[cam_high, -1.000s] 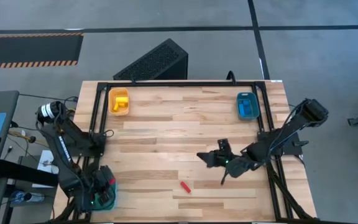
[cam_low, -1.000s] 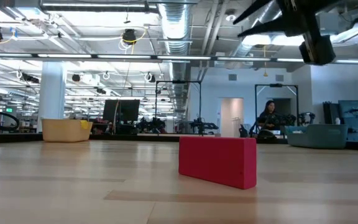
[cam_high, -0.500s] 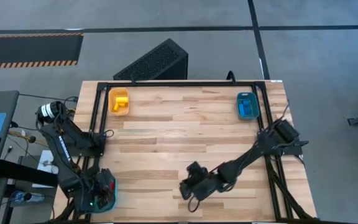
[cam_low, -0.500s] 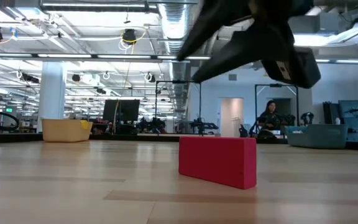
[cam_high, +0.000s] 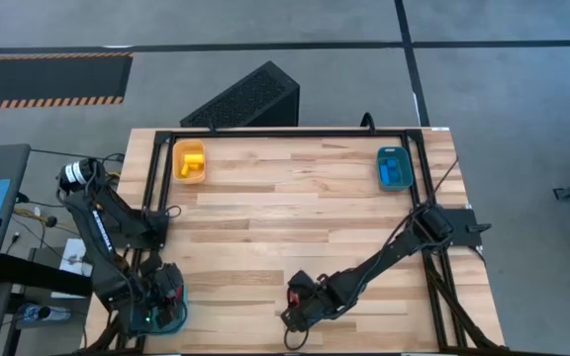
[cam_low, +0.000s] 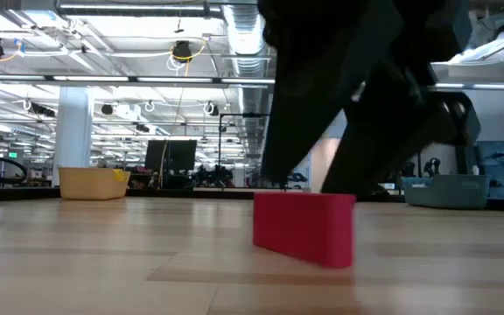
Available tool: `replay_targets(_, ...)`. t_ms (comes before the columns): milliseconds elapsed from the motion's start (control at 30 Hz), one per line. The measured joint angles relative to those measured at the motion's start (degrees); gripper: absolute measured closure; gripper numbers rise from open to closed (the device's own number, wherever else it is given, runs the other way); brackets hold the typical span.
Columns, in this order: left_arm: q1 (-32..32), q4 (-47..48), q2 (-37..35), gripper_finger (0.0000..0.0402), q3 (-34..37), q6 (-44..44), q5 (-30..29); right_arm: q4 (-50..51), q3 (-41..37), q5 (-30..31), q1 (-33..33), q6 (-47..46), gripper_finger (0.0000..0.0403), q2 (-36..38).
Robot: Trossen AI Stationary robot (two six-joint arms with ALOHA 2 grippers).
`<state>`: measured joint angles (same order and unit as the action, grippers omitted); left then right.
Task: Sort & place blocks by color
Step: Put the red block into the green bin
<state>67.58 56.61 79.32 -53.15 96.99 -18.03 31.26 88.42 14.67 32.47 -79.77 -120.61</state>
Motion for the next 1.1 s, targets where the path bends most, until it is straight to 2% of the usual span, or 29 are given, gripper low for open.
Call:
replay_targets(200, -2.8, -0.1, -0.3, 0.0193, 0.0, -2.9, -0.1, -1.9, 0.0, -2.8, 0.0, -2.0, 0.0187, -4.0)
replay_targets(333, -4.2, -1.3, -0.3, 0.0193, 0.0, -4.4, -0.2, -1.4, 0.2, -3.1, -0.2, -4.5, 0.0213, -4.7)
replay_targets(433, -5.3, -2.3, -0.3, 0.0193, 0.0, -7.1, 0.0, -0.9, 0.1, -3.4, -0.7, -3.9, 0.0257, -4.4)
replay_targets(567, -7.7, -4.1, -0.3, 0.0193, 0.0, -10.4, -0.9, -1.0, -0.2, -2.4, -1.1, -0.2, 0.0350, -2.5)
replay_targets(667, -10.5, -4.1, -0.3, 0.0193, 0.0, -12.0, -2.7, -4.6, -0.2, -0.5, -1.5, 5.1, 0.0357, -0.1)
replay_targets(767, -13.9, -6.7, -0.3, 0.0193, 0.0, -19.2, -3.5, -12.1, -0.2, 0.2, -2.2, 12.9, 0.0357, 1.3)
replay_targets(900, -18.4, -14.5, -0.3, 0.0193, 0.0, -33.1, -3.7, -23.3, -0.2, -1.4, -3.1, 21.8, 0.0355, 2.0)
replay_targets(1100, -22.9, -28.7, -0.3, 0.0193, 0.0, -50.6, -3.2, -30.8, -0.1, -2.7, -5.1, 25.4, 0.0355, 2.2)
